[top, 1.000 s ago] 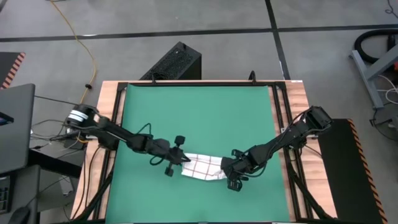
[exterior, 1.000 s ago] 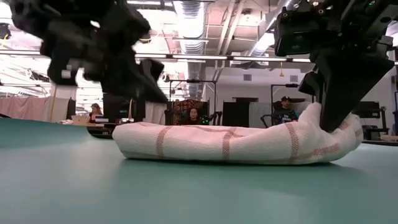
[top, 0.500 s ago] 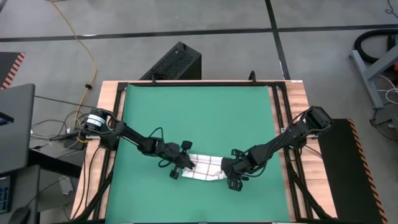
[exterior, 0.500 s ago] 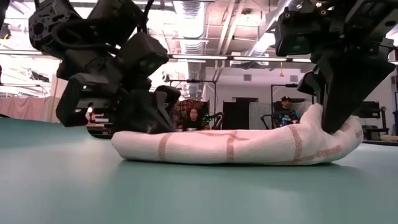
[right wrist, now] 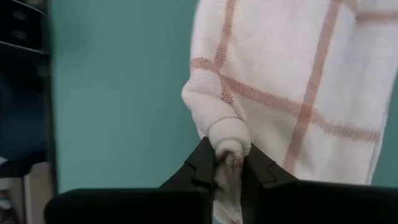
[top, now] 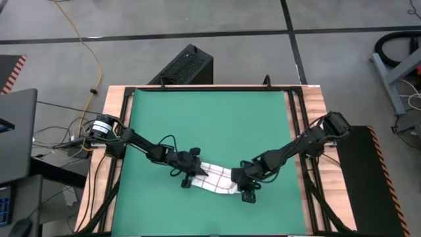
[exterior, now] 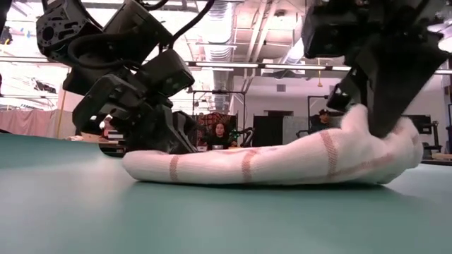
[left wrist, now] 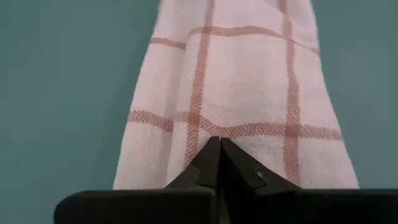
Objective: Roll towel into tight, uniform cylinder
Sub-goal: Roll the kitchen towel on the table
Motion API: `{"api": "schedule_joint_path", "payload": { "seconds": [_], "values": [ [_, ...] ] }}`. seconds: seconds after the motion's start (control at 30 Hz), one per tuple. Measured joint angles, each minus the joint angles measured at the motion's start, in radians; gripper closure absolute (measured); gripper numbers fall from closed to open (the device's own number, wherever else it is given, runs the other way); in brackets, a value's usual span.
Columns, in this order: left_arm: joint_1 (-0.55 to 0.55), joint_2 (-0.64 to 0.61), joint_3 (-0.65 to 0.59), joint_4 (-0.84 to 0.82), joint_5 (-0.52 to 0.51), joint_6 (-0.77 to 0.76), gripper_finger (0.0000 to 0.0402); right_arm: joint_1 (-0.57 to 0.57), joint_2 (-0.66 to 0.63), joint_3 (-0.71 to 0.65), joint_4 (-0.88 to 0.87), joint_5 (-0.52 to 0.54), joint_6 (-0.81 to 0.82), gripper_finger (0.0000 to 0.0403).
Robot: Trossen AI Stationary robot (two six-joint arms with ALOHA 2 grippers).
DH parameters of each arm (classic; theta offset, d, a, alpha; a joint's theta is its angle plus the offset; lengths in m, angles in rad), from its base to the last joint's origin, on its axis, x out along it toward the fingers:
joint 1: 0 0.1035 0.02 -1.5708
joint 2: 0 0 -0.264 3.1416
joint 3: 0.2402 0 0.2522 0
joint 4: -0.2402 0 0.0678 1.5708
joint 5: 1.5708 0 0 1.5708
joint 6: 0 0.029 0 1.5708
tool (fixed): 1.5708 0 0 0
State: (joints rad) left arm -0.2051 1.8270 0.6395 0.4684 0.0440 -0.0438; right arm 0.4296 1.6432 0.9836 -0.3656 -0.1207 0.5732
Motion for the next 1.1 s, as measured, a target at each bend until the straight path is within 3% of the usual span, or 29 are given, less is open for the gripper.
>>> {"api": "schedule_joint_path", "payload": {
  "seconds": [0.1, 0.37, 0.83, 1.1],
  "values": [
    [-0.006, 0.015, 0.0, 0.0, 0.001, -0.036, 0.0401, -0.028, 0.0, 0.0, 0.041, -0.041, -0.019, 0.0355],
    [-0.019, 0.031, 0.0, -0.004, 0.002, -0.134, 0.0401, -0.067, -0.006, 0.0, 0.029, -0.034, -0.01, 0.0355],
    [-0.078, 0.031, -0.033, 0.05, 0.031, -0.268, 0.0401, -0.063, -0.01, 0.0, -0.083, 0.217, 0.204, 0.0355],
    [-0.085, 0.031, -0.033, 0.05, 0.018, -0.276, 0.0401, -0.07, -0.042, -0.001, -0.05, 0.217, 0.249, 0.0355]
  ]
}}
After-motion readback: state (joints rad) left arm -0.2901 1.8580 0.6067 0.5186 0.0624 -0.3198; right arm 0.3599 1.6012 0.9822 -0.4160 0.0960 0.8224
